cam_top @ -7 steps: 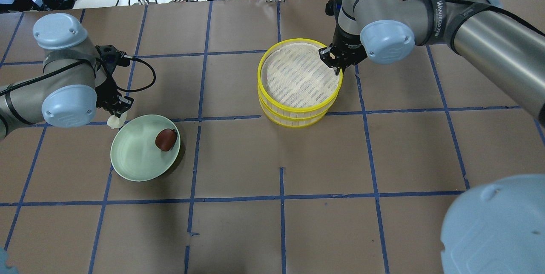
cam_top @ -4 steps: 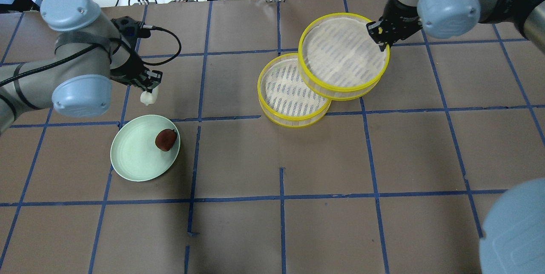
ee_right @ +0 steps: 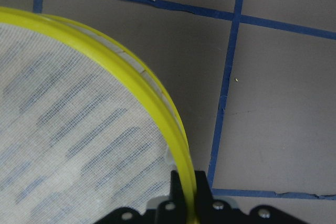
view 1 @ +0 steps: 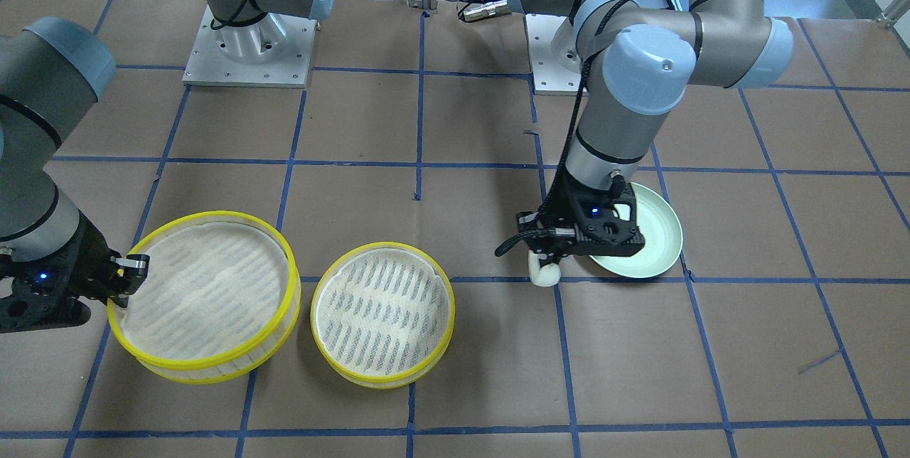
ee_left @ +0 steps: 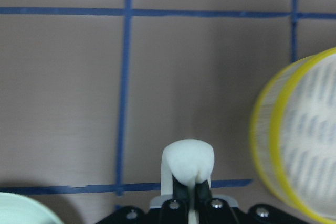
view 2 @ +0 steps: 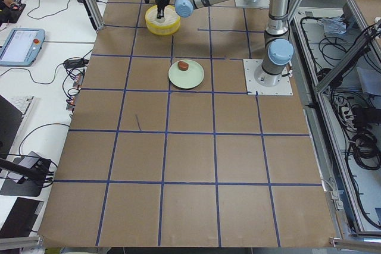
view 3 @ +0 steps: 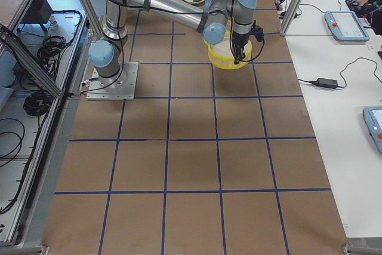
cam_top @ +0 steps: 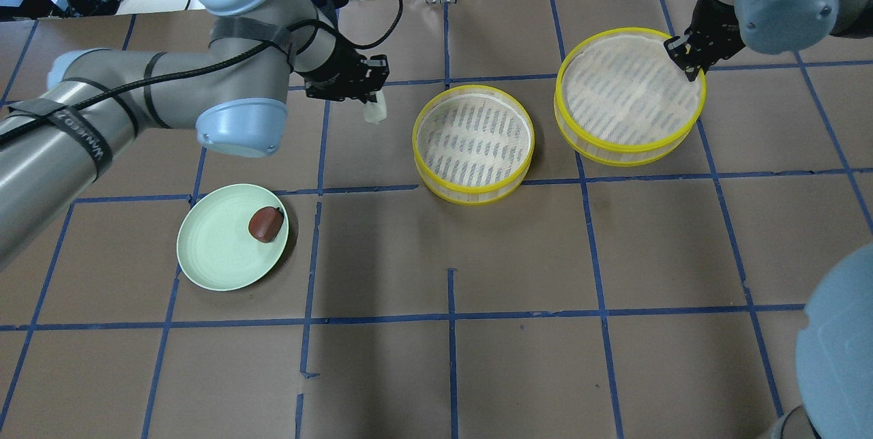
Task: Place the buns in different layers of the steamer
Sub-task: 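Lift top tier off with right gripper while left carries bun over, then lower the white bun into the lower steamer tier and open the left gripper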
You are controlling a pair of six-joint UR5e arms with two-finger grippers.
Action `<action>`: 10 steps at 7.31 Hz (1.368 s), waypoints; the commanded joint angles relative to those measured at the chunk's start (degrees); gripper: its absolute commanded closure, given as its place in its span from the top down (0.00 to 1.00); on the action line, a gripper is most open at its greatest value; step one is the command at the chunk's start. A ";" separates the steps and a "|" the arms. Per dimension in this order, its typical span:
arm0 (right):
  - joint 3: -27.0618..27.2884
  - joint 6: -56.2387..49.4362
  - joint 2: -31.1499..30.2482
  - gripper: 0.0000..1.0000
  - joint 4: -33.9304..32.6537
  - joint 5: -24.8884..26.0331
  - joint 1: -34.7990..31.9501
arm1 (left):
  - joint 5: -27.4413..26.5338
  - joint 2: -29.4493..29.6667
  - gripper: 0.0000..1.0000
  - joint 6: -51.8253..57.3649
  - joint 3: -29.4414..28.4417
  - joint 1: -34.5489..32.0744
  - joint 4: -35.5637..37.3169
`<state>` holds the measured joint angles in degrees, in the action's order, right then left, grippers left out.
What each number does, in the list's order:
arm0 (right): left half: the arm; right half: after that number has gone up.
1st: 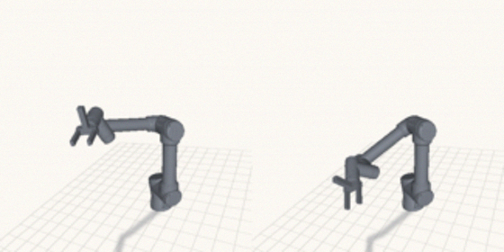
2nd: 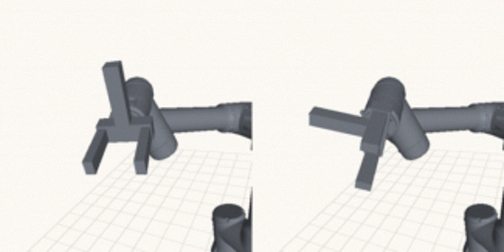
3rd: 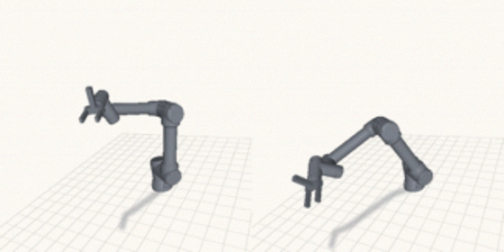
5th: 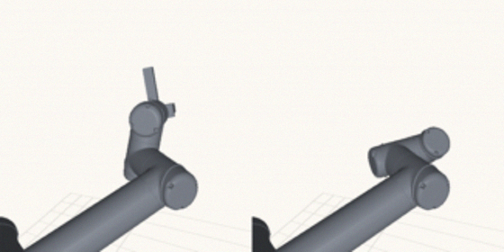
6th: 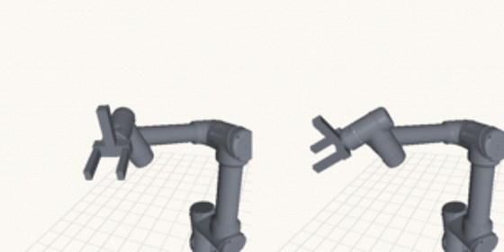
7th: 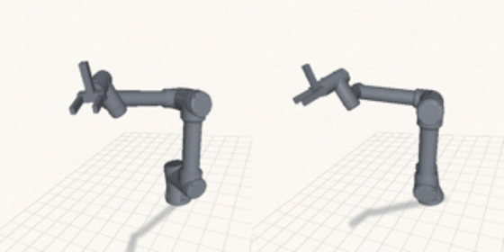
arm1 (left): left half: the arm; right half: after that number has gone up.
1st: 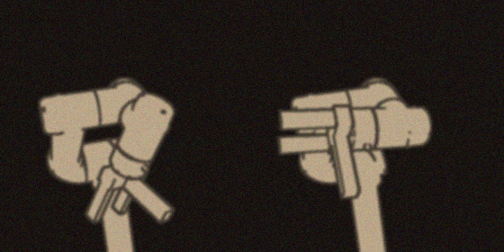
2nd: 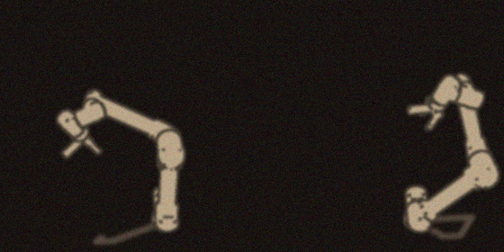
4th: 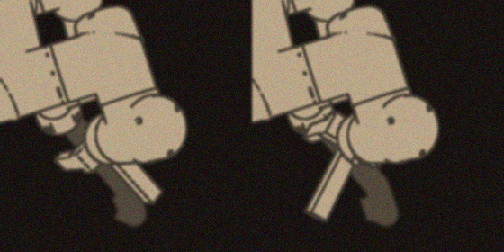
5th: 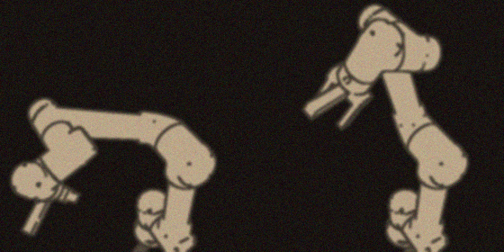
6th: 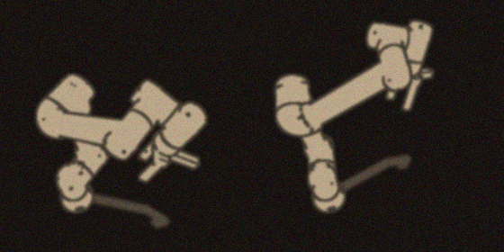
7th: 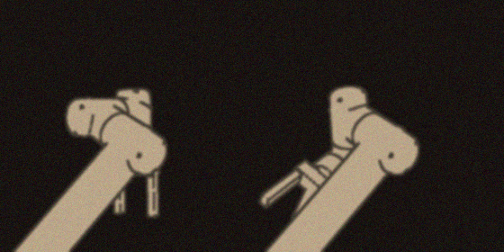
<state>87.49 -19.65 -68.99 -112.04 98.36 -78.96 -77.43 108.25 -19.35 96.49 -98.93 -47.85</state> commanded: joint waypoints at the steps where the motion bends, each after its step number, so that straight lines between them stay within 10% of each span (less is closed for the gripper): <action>1: 0.84 -0.12 0.26 0.06 -0.11 1.40 0.13 | 1.50 5.99 0.09 -7.44 -1.40 -6.24 6.16; 2: 0.84 -0.13 0.44 0.05 -0.11 1.48 0.13 | 1.58 7.49 0.65 -8.32 -1.31 -7.05 7.58; 3: 0.84 -0.13 0.44 0.05 -0.02 1.48 0.13 | 1.76 7.77 1.00 -8.51 -0.79 -7.06 7.68; 6: 0.84 -0.13 0.18 0.05 0.59 1.48 0.13 | 1.06 7.07 1.00 -7.20 0.01 -6.98 7.42; 8: 0.84 2.14 -0.09 0.06 1.12 0.61 0.13 | -11.08 2.95 1.00 17.18 1.41 -3.05 4.37; 10: -1.42 13.09 -0.44 0.08 1.04 -5.87 -2.93 | -12.30 0.66 1.00 22.07 8.93 1.26 1.27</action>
<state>87.59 -12.70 -69.46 -111.01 95.95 -80.06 -88.09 110.45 -1.38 101.06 -100.77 -45.19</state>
